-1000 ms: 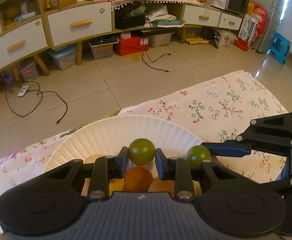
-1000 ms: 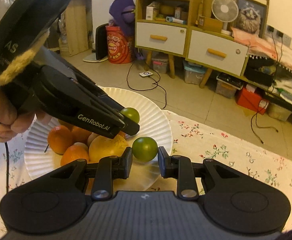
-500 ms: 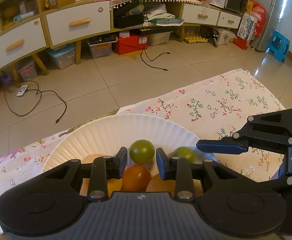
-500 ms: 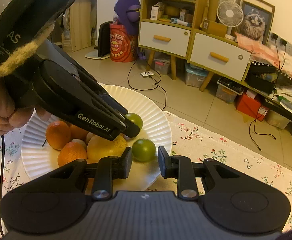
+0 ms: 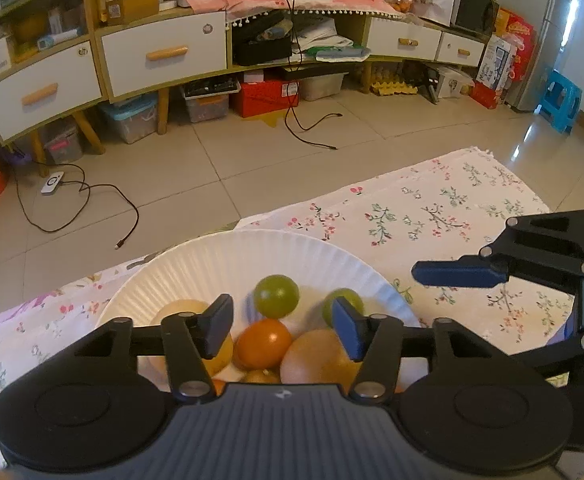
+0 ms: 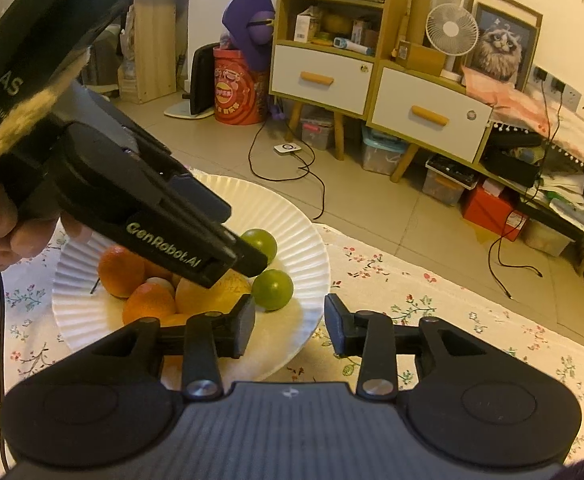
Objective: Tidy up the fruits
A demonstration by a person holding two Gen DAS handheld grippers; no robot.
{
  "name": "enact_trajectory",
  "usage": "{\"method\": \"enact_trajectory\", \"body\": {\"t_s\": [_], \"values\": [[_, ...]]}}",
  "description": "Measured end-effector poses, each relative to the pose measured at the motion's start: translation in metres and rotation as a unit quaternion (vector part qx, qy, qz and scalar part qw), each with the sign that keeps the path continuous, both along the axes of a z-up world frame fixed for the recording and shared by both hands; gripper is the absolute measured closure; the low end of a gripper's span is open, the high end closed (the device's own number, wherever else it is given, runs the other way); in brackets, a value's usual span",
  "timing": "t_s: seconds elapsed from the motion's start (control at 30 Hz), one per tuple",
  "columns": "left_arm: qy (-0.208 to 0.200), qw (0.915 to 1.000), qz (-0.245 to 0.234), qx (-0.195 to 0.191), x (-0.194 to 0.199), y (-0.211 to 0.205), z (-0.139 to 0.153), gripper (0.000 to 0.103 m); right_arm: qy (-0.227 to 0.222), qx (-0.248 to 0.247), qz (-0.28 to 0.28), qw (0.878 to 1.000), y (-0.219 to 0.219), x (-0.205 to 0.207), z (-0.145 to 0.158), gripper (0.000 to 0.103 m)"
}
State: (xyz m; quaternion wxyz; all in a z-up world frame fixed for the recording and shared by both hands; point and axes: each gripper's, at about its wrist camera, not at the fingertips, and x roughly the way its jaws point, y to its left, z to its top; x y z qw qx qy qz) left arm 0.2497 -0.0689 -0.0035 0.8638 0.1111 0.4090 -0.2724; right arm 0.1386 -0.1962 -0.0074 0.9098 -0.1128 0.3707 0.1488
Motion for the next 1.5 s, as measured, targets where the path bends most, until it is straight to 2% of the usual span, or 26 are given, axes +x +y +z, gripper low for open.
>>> {"method": "enact_trajectory", "body": {"t_s": [0.07,0.4,0.6,0.87,1.2,1.27,1.4,1.5], "values": [[-0.002,1.0000,0.007,-0.001,-0.005,0.004,0.004,0.059,-0.001,-0.004,0.001,1.000,0.000,-0.003,0.004,0.063],[-0.012,0.9992,0.033,-0.018,-0.037,0.029,0.021,0.045,-0.005,-0.011,-0.014,1.000,-0.001,-0.021,0.021,0.052],[-0.014,0.9989,0.042,-0.015,-0.056,0.042,0.023,0.037,-0.006,-0.014,-0.022,1.000,0.002,-0.034,0.028,0.043],[0.000,0.9976,0.062,-0.031,-0.081,0.059,0.018,0.026,0.000,-0.012,-0.029,1.000,0.007,-0.051,0.030,0.032],[0.006,0.9926,0.111,-0.049,-0.122,0.084,0.011,0.018,0.012,-0.007,-0.041,0.999,0.014,-0.074,0.033,0.022],[0.004,0.9916,0.122,-0.043,-0.130,0.086,0.011,0.018,0.018,-0.008,-0.049,0.999,0.016,-0.076,0.033,0.021],[0.003,0.9880,0.154,-0.008,-0.146,0.089,0.012,0.018,0.031,-0.004,-0.075,0.997,0.019,-0.084,0.032,0.019],[0.020,0.9829,0.183,-0.014,-0.154,0.096,0.011,0.018,0.042,-0.011,-0.102,0.994,0.021,-0.089,0.034,0.018]]}}
